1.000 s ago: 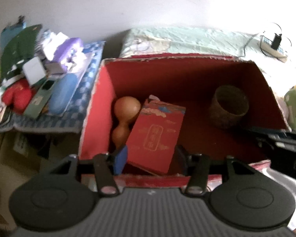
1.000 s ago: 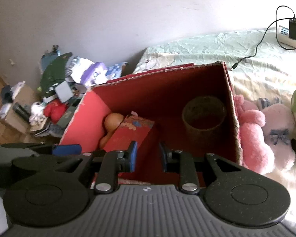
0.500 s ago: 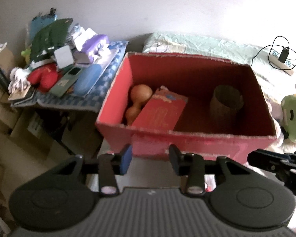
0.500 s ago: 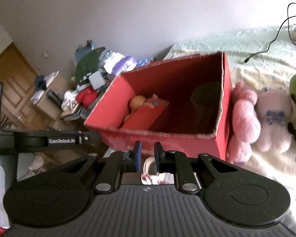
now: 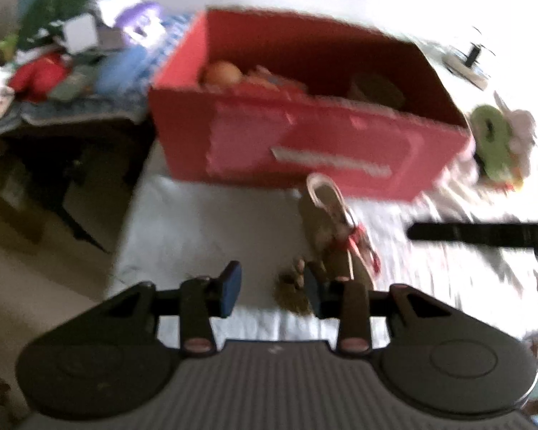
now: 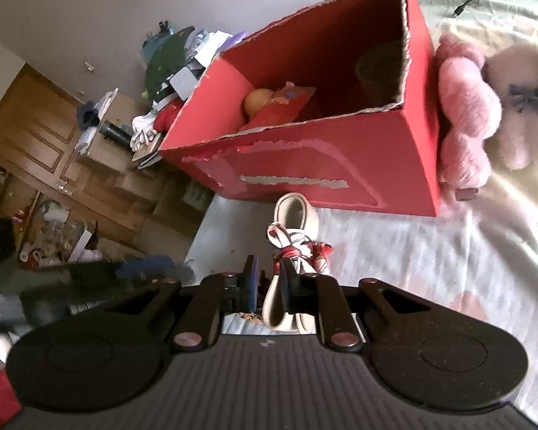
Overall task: Organize objects
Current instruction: 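Withdraw the right gripper from the box toward the brown pine cone, then grasp the brown pine cone with the right gripper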
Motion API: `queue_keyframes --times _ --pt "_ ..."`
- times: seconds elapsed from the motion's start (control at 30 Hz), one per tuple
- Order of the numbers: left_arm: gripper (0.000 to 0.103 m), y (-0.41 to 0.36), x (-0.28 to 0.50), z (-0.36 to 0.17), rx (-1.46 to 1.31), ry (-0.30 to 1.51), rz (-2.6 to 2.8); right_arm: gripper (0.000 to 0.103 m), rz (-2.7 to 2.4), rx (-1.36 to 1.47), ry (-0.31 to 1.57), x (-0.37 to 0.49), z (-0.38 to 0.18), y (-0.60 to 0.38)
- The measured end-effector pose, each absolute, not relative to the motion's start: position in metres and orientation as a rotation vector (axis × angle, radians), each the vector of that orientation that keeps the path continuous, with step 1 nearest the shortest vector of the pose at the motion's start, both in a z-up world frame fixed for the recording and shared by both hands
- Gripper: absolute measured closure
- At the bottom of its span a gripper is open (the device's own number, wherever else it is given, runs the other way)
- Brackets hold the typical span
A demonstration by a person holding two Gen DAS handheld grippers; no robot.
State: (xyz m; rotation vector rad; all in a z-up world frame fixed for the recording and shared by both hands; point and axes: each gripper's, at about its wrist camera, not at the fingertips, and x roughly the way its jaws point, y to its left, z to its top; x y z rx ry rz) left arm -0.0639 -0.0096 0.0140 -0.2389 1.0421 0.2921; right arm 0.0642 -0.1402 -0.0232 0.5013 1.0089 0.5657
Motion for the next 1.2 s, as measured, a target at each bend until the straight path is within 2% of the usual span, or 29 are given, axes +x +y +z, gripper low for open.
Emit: queue_keyframes --times 0.1,0.13,0.23,0.27,0.4,0.53,0.63,0.7,0.9,1.2 --pt "0.064 -0.011 -0.069 -0.004 -0.260 1.067 0.237 0.084 0.549 0.475 1.040 0.068 -0.029 -0.134" --pt "0.061 -0.010 -0.070 -0.008 -0.274 1.072 0.217 0.082 0.533 0.473 1.052 0.070 -0.031 -0.133" --pt "0.041 -0.011 -0.069 -0.017 -0.285 1.068 0.165 0.082 0.563 0.501 1.078 0.073 -0.034 -0.129" --pt "0.041 -0.012 -0.070 -0.020 -0.272 1.063 0.163 0.082 0.586 0.498 1.085 0.074 -0.034 -0.124" --pt "0.041 -0.006 -0.069 -0.029 -0.294 1.058 0.132 0.075 0.665 0.417 1.104 0.075 -0.032 -0.100" --pt "0.042 -0.002 -0.063 -0.044 -0.299 1.075 0.130 0.074 0.686 0.292 1.123 0.077 -0.033 -0.072" --pt "0.046 -0.002 -0.061 -0.051 -0.291 1.081 0.120 0.065 0.680 0.207 1.132 0.079 -0.035 -0.057" --pt "0.046 0.000 -0.059 -0.056 -0.298 1.082 0.108 0.062 0.692 0.152 1.146 0.079 -0.038 -0.050" --pt "0.057 0.003 -0.055 -0.060 -0.305 1.060 0.089 0.057 0.707 0.069 1.150 0.082 -0.048 -0.036" --pt "0.058 0.000 -0.054 -0.041 -0.252 1.012 0.129 0.060 0.744 0.111 1.118 0.093 -0.036 -0.042"
